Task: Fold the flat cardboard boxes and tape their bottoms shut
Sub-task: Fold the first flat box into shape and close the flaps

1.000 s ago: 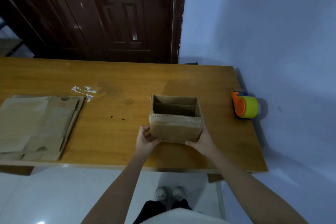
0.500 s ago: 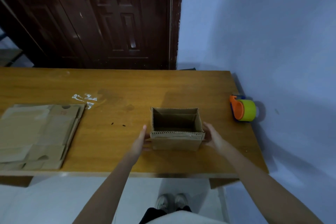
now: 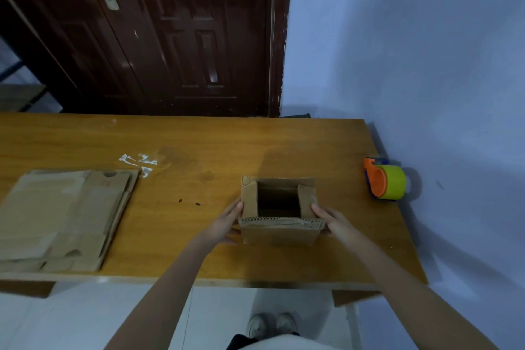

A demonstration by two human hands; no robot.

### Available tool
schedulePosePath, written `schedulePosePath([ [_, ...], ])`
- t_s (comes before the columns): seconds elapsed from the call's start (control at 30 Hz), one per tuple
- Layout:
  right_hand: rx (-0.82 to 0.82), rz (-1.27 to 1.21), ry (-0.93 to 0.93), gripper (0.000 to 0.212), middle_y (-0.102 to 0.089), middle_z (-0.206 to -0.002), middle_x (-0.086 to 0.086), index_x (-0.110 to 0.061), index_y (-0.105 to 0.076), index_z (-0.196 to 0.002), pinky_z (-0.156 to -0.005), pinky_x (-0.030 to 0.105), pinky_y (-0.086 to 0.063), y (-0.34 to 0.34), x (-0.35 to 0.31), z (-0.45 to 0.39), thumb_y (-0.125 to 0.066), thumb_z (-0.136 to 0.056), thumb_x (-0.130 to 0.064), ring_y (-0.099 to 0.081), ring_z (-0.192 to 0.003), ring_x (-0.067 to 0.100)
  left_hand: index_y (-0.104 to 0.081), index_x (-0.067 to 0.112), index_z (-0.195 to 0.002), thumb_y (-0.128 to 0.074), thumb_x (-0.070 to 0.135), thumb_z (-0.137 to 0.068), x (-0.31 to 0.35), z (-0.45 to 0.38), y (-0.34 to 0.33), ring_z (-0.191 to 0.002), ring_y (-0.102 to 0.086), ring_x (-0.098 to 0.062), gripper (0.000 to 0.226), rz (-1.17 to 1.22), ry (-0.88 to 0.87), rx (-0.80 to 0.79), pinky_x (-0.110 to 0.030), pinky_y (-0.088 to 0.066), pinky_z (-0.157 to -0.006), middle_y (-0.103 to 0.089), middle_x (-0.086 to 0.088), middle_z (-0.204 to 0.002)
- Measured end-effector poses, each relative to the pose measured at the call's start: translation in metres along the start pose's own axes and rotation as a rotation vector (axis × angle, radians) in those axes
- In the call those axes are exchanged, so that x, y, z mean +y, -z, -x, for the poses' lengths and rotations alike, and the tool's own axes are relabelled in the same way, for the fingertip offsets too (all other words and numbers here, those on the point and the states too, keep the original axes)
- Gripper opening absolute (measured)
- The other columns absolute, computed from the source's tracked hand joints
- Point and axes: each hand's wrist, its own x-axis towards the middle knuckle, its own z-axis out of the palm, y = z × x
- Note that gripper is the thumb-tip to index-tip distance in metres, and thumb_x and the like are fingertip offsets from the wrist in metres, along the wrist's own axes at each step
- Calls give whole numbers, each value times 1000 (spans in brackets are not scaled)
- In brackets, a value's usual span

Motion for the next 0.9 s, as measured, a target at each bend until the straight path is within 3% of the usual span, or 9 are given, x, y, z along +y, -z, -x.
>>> schedulePosePath([
  [0.07, 23, 42, 54, 81, -54, -127, -3, -16, -41, -140, -99, 36, -45, 1, -5, 0, -60, -77, -63, -53, -116, 16, -31, 27, -146, -42, 47, -96, 2, -2, -1, -115, -55, -31, 54, 11, -53, 64, -41, -52, -87, -49, -9, -135],
  [0.17, 98, 138, 235, 54, -48, -125, -8, -19, -44, -137, -79, 17, -43, 3, -16, 4, -60, -90, -38, -46, -114, 10, -44, 16, -139, -52, 31, -95, 4, -6, 3, -104, -60, -18, 46, -27, -236, 152, -32, -55, -82, -58, -9, -127],
  [0.23, 133, 184, 338, 45, -54, -125, -8, -22, -52, -128, -81, 20, -46, 8, -18, 3, -67, -86, -30, -52, -115, 11, -53, 16, -129, -57, 21, -93, 8, -6, 7, -99, -62, -14, 36, -64, -332, 173, -25, -56, -74, -62, -6, -120],
  [0.3, 128, 190, 400, 37, -60, -119, -7, -28, -57, -117, -80, 26, -52, 13, -21, 4, -71, -83, -25, -58, -111, 11, -60, 16, -113, -62, 14, -90, 11, -5, 11, -96, -65, -16, 23, -99, -388, 178, -27, -58, -70, -63, -3, -115],
  [0.37, 106, 206, 404, 34, -61, -116, -8, -31, -59, -112, -74, 24, -54, 16, -22, 4, -72, -82, -21, -60, -105, 8, -62, 17, -103, -65, 11, -88, 16, -4, 13, -91, -67, -15, 16, -121, -407, 153, -28, -58, -65, -63, -2, -111],
  [0.5, 71, 315, 439, 34, -56, -115, -8, -32, -62, -109, -75, 19, -51, 21, -23, 2, -73, -80, -20, -60, -102, 8, -61, 24, -99, -69, 12, -84, 20, -4, 12, -86, -67, -10, 21, -160, -403, 109, -25, -57, -63, -61, 7, -108],
  [0.7, 104, 351, 413, 34, -56, -112, -10, -28, -62, -109, -77, 14, -48, 18, -20, -1, -73, -78, -17, -59, -98, 3, -67, 27, -103, -72, 22, -81, 2, -7, 6, -88, -66, -8, 24, -241, -488, 222, -30, -59, -65, -64, 8, -108],
  [0.9, 155, 465, 500, 25, -50, -117, -5, -20, -68, -104, -80, 6, -45, 20, -14, -4, -72, -80, -16, -55, -102, 4, -69, 20, -100, -68, 14, -84, -4, -11, 5, -90, -61, -1, 17, -387, -622, 254, -16, -53, -71, -59, 6, -103],
])
